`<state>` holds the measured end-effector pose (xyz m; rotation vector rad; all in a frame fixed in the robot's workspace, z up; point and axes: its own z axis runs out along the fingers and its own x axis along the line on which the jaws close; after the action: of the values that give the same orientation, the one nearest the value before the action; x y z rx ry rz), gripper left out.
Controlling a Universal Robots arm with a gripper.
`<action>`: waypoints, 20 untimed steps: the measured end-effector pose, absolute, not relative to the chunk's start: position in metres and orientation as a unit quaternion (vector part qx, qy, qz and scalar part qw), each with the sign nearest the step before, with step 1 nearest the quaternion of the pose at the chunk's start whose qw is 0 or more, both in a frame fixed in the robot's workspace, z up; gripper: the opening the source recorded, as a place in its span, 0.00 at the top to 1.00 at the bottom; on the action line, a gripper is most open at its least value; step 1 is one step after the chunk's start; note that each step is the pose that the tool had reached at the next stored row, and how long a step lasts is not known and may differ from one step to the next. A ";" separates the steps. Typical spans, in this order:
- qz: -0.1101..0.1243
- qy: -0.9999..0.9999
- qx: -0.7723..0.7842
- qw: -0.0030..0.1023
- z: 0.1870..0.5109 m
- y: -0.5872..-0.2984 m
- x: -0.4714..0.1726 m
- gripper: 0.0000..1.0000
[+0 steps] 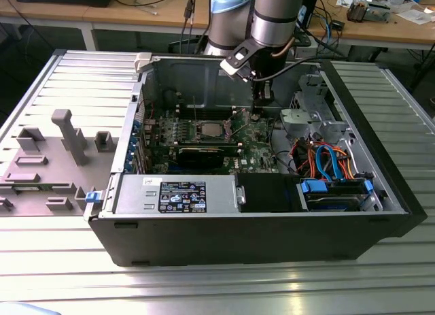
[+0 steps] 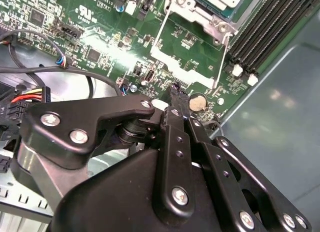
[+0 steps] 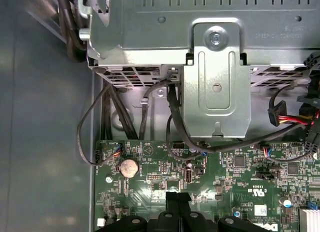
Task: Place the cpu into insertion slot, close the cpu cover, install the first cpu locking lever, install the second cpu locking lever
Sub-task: 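Close the cpu cover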
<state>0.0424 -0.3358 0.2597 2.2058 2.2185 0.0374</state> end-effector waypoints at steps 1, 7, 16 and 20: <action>0.012 0.709 0.705 0.006 0.256 -0.336 0.043 0.89; 0.011 0.709 0.705 0.006 0.250 -0.336 0.037 0.89; 0.012 0.709 0.705 0.006 0.249 -0.336 0.033 0.89; 0.012 0.709 0.705 0.006 0.249 -0.336 0.031 0.89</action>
<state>0.0315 -0.3355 0.2493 2.2066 2.2192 0.0362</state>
